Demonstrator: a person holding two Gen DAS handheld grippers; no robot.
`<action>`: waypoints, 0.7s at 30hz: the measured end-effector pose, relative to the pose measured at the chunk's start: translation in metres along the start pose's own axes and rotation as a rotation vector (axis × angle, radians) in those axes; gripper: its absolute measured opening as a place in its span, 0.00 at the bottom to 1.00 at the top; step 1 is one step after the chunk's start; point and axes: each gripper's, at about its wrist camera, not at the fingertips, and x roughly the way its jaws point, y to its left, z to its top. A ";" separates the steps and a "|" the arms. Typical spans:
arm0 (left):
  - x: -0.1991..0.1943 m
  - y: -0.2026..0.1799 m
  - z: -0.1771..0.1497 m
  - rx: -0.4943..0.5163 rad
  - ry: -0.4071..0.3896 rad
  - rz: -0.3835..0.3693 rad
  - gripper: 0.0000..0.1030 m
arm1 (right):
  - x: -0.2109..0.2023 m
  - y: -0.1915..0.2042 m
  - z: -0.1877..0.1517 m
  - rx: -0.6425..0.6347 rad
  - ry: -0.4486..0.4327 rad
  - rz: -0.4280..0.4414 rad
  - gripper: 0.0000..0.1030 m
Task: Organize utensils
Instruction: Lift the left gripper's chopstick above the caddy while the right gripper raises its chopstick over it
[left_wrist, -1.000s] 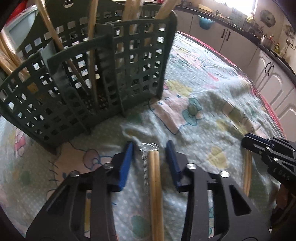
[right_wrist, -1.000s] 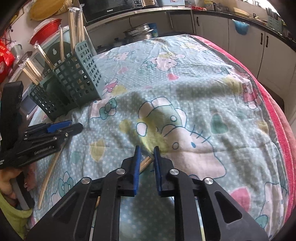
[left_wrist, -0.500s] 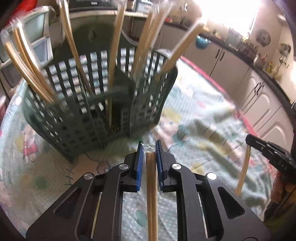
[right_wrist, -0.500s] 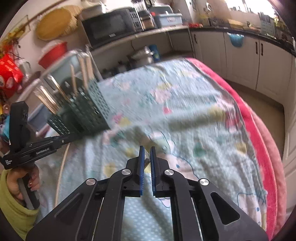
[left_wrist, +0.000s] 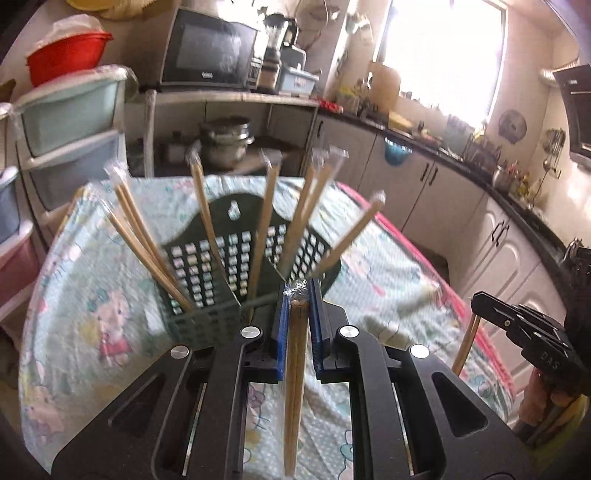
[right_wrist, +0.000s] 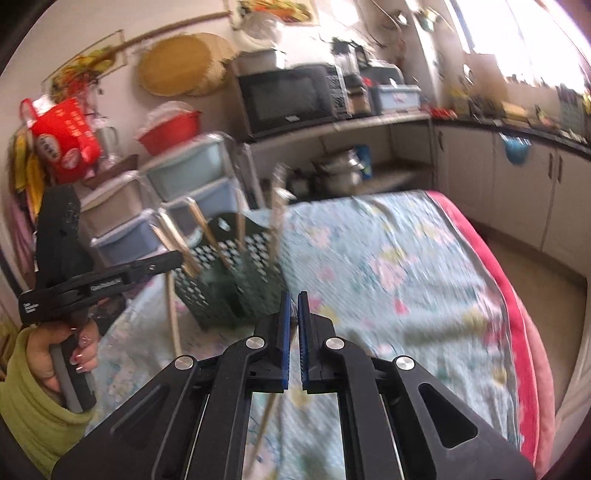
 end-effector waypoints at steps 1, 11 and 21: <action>-0.005 0.001 0.003 0.001 -0.012 0.002 0.06 | -0.001 0.007 0.006 -0.021 -0.014 0.008 0.04; -0.040 0.006 0.032 0.006 -0.121 0.019 0.03 | -0.010 0.045 0.049 -0.118 -0.114 0.051 0.04; -0.063 0.008 0.062 0.009 -0.206 0.020 0.03 | -0.018 0.068 0.089 -0.162 -0.216 0.094 0.02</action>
